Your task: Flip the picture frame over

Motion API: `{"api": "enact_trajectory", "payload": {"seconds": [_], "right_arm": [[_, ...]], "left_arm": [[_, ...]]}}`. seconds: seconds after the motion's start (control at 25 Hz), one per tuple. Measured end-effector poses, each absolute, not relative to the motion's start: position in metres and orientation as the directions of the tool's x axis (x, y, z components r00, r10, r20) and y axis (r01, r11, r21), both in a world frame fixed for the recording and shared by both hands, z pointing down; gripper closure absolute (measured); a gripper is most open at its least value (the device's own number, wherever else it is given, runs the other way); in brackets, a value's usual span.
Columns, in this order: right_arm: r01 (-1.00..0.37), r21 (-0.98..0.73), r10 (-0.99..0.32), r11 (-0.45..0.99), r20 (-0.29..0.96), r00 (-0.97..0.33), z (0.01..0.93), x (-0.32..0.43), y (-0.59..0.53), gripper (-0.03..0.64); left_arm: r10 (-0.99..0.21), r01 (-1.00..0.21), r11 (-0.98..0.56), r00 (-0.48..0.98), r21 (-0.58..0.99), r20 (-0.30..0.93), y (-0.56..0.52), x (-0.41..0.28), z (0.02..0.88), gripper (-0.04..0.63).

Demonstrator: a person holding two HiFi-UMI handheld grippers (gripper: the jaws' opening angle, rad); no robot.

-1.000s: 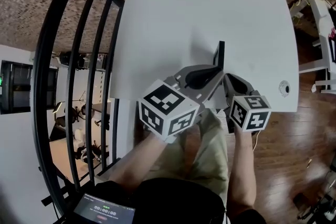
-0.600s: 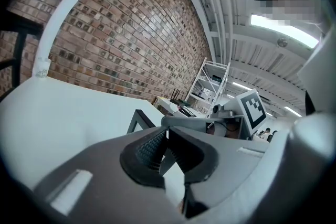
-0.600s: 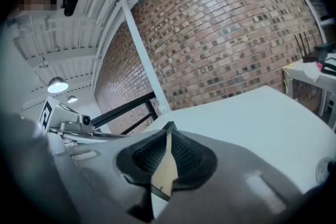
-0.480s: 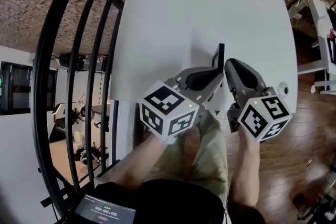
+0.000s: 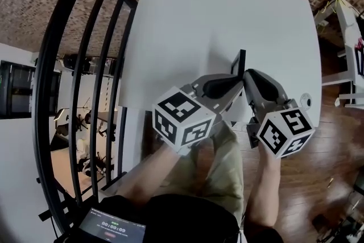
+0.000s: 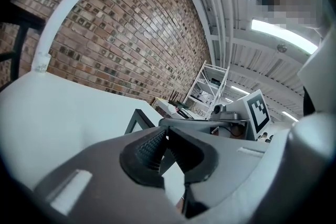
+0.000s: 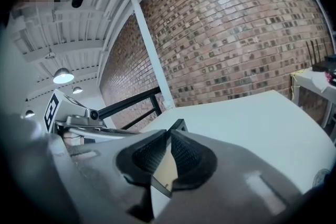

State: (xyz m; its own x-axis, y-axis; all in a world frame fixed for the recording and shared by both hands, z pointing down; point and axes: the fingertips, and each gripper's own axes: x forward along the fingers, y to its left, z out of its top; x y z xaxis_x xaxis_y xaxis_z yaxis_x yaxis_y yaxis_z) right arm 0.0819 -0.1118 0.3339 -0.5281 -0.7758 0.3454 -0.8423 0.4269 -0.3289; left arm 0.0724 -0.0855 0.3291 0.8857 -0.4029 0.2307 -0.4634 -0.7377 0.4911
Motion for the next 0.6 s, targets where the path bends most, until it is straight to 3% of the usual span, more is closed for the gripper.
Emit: {"api": "enact_trajectory", "payload": {"seconds": [0.24, 0.6], "right_arm": [[-0.845, -0.329, -0.777, 0.422, 0.349, -0.524, 0.333, 0.090, -0.111, 0.604], [-0.839, -0.360, -0.783, 0.407, 0.335, -0.524, 0.333, 0.099, -0.109, 0.604]], "left_arm": [[-0.442, -0.506, -0.713, 0.862, 0.486, 0.250, -0.095, 0.058, 0.336, 0.568], [-0.384, -0.603, -0.667, 0.781, 0.437, 0.492, -0.101, 0.053, 0.429, 0.557]]}}
